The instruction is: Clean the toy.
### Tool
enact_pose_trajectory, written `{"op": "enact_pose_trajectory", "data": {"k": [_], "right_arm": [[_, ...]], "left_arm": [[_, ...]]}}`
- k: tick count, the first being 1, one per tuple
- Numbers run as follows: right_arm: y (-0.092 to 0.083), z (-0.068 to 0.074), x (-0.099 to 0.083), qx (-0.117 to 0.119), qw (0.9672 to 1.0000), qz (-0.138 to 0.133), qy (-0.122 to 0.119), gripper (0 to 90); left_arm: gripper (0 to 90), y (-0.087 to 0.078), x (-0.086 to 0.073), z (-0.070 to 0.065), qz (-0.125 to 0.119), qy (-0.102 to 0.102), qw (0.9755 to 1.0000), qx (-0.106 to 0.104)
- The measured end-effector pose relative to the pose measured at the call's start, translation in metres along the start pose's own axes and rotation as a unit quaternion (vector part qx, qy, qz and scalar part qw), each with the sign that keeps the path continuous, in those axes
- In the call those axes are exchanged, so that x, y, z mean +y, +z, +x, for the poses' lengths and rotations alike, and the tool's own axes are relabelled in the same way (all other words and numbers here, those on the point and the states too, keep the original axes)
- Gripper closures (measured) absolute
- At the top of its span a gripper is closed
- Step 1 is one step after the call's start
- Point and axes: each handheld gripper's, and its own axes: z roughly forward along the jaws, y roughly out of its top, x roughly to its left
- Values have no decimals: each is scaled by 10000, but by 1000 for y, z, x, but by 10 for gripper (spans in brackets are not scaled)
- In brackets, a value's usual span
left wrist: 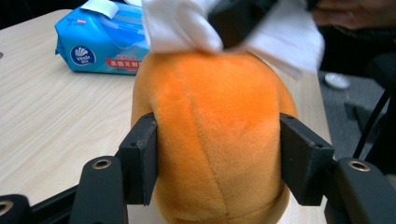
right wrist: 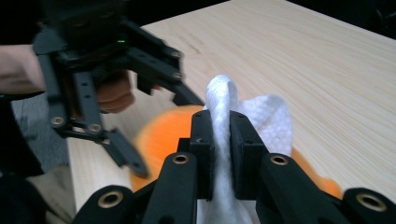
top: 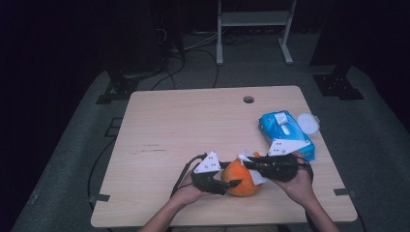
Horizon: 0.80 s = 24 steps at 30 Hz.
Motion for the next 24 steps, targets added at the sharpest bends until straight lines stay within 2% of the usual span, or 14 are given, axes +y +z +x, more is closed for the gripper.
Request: {"op": "enact_pose_trajectory", "data": {"k": [2, 4, 5, 6, 7, 8, 9, 12, 13, 14, 16, 19, 23, 24], "right_arm": [[-4, -8, -4, -112, 9999, -36, 116, 803], [-6, -14, -9, -125, 9997, -4, 214, 803], [-5, -16, -11, -118, 9996, 44, 235, 803], [-4, -17, -13, -120, 9995, 90, 266, 803], [-4, -17, -13, -120, 9995, 90, 266, 803], [-2, -17, -14, -208, 9993, 158, 262, 803], [-2, -18, -14, -207, 9992, 147, 295, 803], [0, -18, -14, -171, 9991, 125, 355, 803], [0, -18, -14, -171, 9991, 125, 355, 803], [0, -15, -14, -139, 9993, 162, 322, 803], [2, -12, -13, -111, 9993, 179, 296, 803], [5, -10, -12, -63, 9993, 222, 285, 803], [6, -4, -10, -60, 9993, 298, 195, 803], [5, 3, -6, -55, 9996, 281, 6, 804]], "left_arm": [[378, -1, -1, 0, 37, 127, 9999, -9], [366, -1, -1, 1, 41, 128, 9999, 6], [338, -1, -2, 2, 47, 87, 9999, 32], [301, -2, -2, 7, 78, -111, 9998, 144], [271, -2, -2, 7, 78, -111, 9998, 144], [229, -5, -3, 14, 45, -544, 9981, 274], [198, -6, -5, 19, 52, -850, 9959, 311], [143, -7, -8, 23, 30, -1233, 9921, 216], [123, -7, -8, 23, 30, -1233, 9921, 216], [118, -7, -6, 21, -109, -1245, 9922, 27], [109, -6, -2, 17, -164, -1151, 9932, 16], [113, 1, -5, 11, 103, -838, 9964, 121], [251, 0, -7, 10, 105, -612, 9980, 73], [288, -1, -5, 5, 64, -253, 9996, 82]]}}
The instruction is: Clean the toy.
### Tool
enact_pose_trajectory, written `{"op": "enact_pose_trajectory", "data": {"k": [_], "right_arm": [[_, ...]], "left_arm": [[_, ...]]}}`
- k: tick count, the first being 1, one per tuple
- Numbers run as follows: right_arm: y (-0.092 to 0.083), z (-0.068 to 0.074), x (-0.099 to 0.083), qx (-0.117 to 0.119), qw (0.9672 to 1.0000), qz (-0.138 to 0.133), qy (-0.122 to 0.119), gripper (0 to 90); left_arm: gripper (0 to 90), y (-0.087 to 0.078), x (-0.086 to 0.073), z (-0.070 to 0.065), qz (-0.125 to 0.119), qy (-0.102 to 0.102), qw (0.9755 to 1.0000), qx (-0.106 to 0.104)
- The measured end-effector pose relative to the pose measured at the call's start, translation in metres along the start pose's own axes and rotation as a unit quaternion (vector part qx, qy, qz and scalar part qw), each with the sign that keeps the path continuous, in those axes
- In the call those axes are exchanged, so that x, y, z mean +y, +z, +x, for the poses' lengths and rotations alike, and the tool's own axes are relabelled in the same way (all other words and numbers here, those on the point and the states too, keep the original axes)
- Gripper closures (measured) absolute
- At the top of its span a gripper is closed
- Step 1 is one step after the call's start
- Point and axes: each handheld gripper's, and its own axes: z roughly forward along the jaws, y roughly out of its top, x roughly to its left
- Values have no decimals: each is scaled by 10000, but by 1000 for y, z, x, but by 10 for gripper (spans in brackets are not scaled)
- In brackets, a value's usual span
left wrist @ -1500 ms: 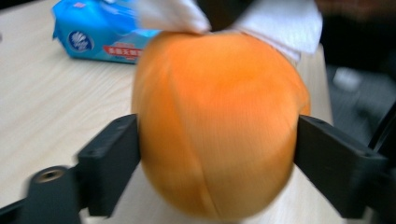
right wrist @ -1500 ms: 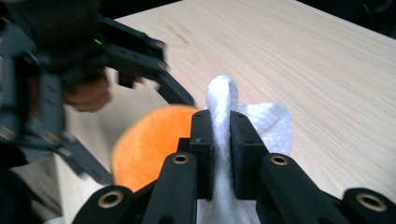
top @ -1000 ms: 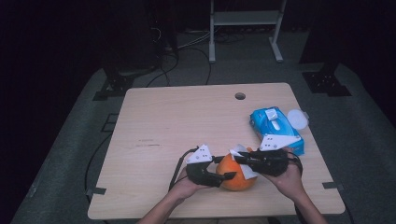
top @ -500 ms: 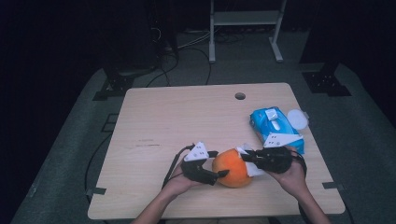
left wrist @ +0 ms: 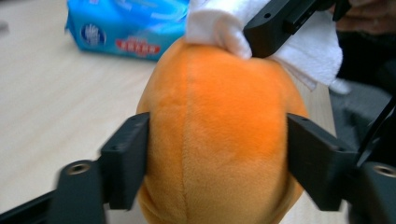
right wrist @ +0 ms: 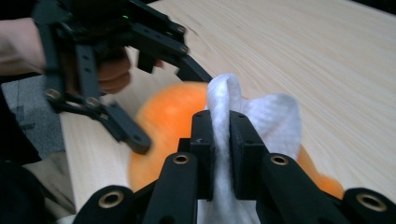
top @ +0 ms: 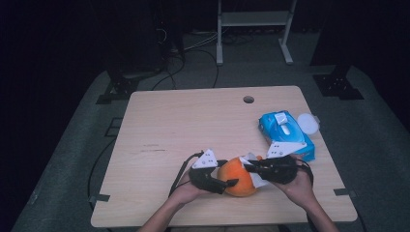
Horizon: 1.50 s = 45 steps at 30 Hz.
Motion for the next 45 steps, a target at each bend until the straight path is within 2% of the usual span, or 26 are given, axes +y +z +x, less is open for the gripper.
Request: {"op": "enact_pose_trajectory", "data": {"k": [1, 2, 3, 4, 6, 9, 10, 12, 13, 14, 15, 16, 17, 18, 19, 22, 24, 28, 31, 32, 33, 34, 36, 38, 43, 45], "right_arm": [[0, 0, 0, 0, 10000, 0, 0, 804], [1, 9, 5, 114, 9999, -64, -98, 804], [1, 9, 5, 114, 9999, -64, -98, 804], [7, 21, 11, 270, 9992, -48, -295, 804], [11, 28, 14, 258, 9986, -13, -460, 804], [10, 27, 14, 183, 9984, 20, -532, 804], [4, 18, 12, -9, 9990, 20, -445, 804], [2, 15, 11, -76, 9991, 39, -409, 804], [-3, 4, 6, -40, 9999, 45, -155, 803], [-4, 1, 4, -34, 9999, 45, -108, 804], [-4, 1, 4, -34, 9999, 45, -108, 804], [-4, -2, 1, 2, 10000, 70, -28, 804], [-4, -2, 1, 2, 10000, 70, -28, 804], [-4, 1, 2, -38, 9999, 95, -86, 805], [-4, 2, 3, -35, 9998, 123, -122, 805], [-2, 4, 4, -8, 9999, 115, -126, 807], [-1, 8, 5, 5, 9997, 153, -174, 808], [0, 11, 6, 10, 9995, 238, -205, 809], [1, 12, 6, 36, 9995, 232, -206, 808], [2, 13, 7, 40, 9995, 221, -211, 808], [5, 19, 8, 173, 9995, 152, -209, 808], [8, 23, 9, 243, 9993, 137, -251, 808], [14, 30, 11, 309, 9987, 137, -385, 807], [14, 31, 11, 195, 9985, 147, -494, 808], [3, 18, 10, 3, 9994, 59, -340, 807], [-4, 8, 6, -64, 9998, 49, -188, 806]], "left_arm": [[301, 0, 0, 0, 0, 0, 10000, 0], [310, 2, 3, -9, 13, 451, 9990, 0], [311, 2, 3, -9, 13, 451, 9990, 0], [311, 5, 6, -18, 62, 883, 9961, 57], [311, 5, 7, -22, 133, 1122, 9936, 82], [312, 4, 5, -20, 84, 1005, 9949, 48], [310, 3, 3, -17, 58, 929, 9957, -2], [285, 3, 2, -15, 36, 844, 9964, -24], [252, 3, 3, -11, 15, 607, 9981, -40], [215, 4, 4, -9, 10, 414, 9991, -36], [169, 4, 4, -9, 10, 414, 9991, -36], [121, 7, 2, -4, 73, -32, 10000, -38], [117, 7, 2, -4, 73, -32, 10000, -38], [148, 8, -1, 0, 82, -242, 9995, -175], [184, 7, -4, 2, 28, -253, 9994, -251], [237, 4, -2, 4, 19, -216, 9996, -192], [225, 4, -2, 4, 35, -196, 9996, -203], [169, 3, -2, 7, 12, -397, 9985, -381], [204, 3, -2, 4, 55, -241, 9991, -342], [204, 4, -1, 1, 66, -59, 9996, -281], [225, 5, 1, -5, 113, 268, 9993, -219], [229, 5, 1, -5, 113, 268, 9993, -219], [235, 6, 3, -13, 211, 682, 9974, -129], [266, 3, 2, -11, 168, 696, 9974, -108], [311, 0, 2, -7, 118, 700, 9975, -48], [311, -1, 2, -5, 96, 664, 9977, -45]]}}
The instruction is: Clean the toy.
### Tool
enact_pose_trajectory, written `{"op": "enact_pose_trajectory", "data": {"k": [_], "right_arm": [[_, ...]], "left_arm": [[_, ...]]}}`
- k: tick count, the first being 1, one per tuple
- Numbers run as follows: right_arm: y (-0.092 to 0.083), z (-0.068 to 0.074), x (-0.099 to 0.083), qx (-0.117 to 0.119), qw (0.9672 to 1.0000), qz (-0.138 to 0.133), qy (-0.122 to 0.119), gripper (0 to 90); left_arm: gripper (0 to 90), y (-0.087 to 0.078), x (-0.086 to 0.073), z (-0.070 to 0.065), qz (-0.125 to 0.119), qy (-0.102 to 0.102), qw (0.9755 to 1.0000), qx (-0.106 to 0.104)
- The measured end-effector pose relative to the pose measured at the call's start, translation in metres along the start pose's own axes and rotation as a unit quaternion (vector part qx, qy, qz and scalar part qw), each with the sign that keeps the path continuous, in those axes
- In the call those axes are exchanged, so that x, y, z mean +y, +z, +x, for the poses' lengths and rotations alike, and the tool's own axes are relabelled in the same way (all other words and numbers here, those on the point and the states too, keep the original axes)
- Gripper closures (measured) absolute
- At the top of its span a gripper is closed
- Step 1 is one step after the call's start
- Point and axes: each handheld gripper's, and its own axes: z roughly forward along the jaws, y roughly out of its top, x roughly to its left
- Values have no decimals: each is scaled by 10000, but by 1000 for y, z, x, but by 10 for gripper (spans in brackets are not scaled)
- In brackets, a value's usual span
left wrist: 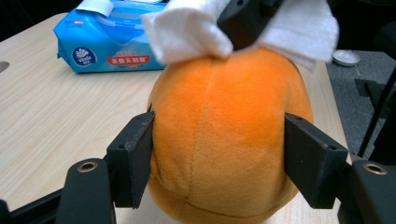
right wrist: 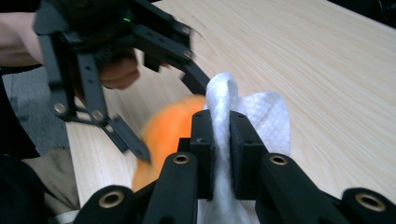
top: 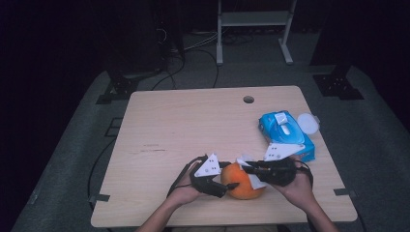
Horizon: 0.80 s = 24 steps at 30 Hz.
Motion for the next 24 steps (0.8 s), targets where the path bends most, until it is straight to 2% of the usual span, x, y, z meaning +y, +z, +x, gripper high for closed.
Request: {"op": "enact_pose_trajectory", "data": {"k": [1, 3, 4, 5, 6, 8, 10, 11, 16, 21, 23, 24], "right_arm": [[-3, -6, -4, 50, 9999, -47, 155, 807], [-1, -5, -5, 39, 9999, -29, 154, 807], [-1, -5, -5, 39, 9999, -29, 154, 807], [5, -2, -5, -18, 10000, 18, 95, 807], [6, -1, -4, 28, 9999, 21, 101, 807], [10, 3, -3, 72, 10000, 19, 59, 807], [12, 6, -2, 83, 10000, 21, 10, 806], [15, 13, 0, -9, 9998, 111, -167, 806], [11, 8, 0, 13, 9998, 112, -134, 805], [0, -2, -4, -314, 9994, 126, -90, 805], [1, -4, -7, -259, 9996, 70, 0, 805], [2, -3, -6, -273, 9996, 68, -36, 805]], "left_arm": [[299, 1, -1, 1, -32, -58, 10000, -34], [233, 2, 0, 2, -5, -205, 9998, -32], [186, 2, 0, 2, -5, -205, 9998, -32], [156, 3, 2, 3, 27, -402, 9991, -103], [150, 3, 3, 2, -40, -428, 9990, -109], [153, 3, 5, 0, -26, -371, 9992, -133], [196, 3, 4, -1, -5, -294, 9995, -142], [216, 3, 1, 0, 23, -196, 9997, -124], [235, 1, -5, 4, 27, -324, 9994, -155], [226, 0, -13, 11, -81, -562, 9980, -277], [189, 0, -13, 11, -71, -556, 9980, -276], [147, 2, -9, 10, -53, -546, 9983, -176]]}}
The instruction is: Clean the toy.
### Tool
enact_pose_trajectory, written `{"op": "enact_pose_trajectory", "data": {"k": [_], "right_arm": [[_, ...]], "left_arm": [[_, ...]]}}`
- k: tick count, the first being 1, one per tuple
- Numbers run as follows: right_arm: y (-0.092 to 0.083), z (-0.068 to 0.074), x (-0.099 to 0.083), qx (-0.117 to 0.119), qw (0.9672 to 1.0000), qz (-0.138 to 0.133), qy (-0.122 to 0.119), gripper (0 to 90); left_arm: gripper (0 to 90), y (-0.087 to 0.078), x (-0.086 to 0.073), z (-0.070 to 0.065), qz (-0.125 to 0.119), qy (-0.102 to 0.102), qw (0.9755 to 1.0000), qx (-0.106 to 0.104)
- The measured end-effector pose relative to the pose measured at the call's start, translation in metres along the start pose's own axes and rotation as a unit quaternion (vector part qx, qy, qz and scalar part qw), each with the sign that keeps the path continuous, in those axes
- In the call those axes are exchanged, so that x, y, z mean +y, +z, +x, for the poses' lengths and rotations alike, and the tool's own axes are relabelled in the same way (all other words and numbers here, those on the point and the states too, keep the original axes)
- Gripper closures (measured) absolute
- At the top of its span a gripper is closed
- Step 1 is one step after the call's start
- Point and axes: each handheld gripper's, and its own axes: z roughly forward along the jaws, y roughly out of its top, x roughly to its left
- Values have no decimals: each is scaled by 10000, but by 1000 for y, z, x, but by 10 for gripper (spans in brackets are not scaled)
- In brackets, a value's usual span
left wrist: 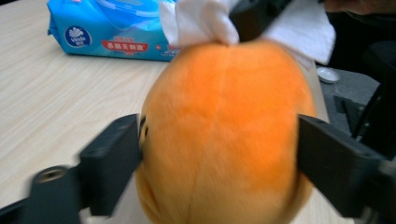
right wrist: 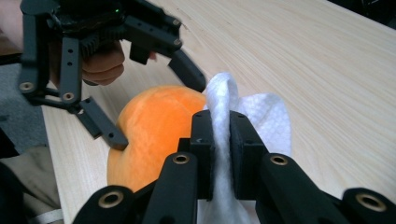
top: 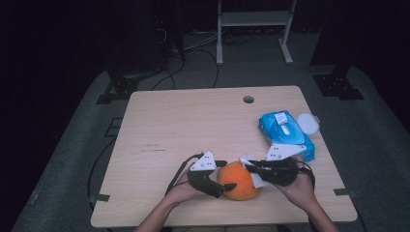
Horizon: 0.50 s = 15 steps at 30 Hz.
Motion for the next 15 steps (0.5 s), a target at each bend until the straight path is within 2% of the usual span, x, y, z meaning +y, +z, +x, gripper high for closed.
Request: {"op": "enact_pose_trajectory", "data": {"k": [1, 3, 4, 5, 6, 7, 11, 13, 15], "right_arm": [[1, 3, 1, -11, 10000, -18, -26, 805], [3, 8, 5, 64, 9999, -75, -91, 804], [5, 12, 6, 112, 9998, -87, -159, 804], [6, 15, 8, 178, 9996, -74, -212, 804], [7, 17, 8, 203, 9995, -54, -236, 805], [7, 17, 8, 204, 9994, -43, -269, 805], [0, 5, 4, 82, 9998, -84, -132, 805], [-4, -4, -1, 28, 9999, -106, 45, 805], [-5, -10, -6, 112, 9995, -156, 232, 804]], "left_arm": [[99, 2, 2, -2, 21, -1, 10000, 78], [86, 5, 4, -6, 56, 38, 10000, -3], [98, 5, 4, -6, 56, 38, 10000, -3], [138, 6, 3, -11, 114, 244, 9996, -46], [169, 5, 2, -11, 160, 344, 9993, -26], [192, 3, 2, -10, 171, 352, 9992, -32], [232, -5, -2, -3, 121, 212, 9997, 45], [264, -9, -4, 3, 76, 106, 9999, 55], [264, -9, -6, 5, 36, 55, 10000, -7]]}}
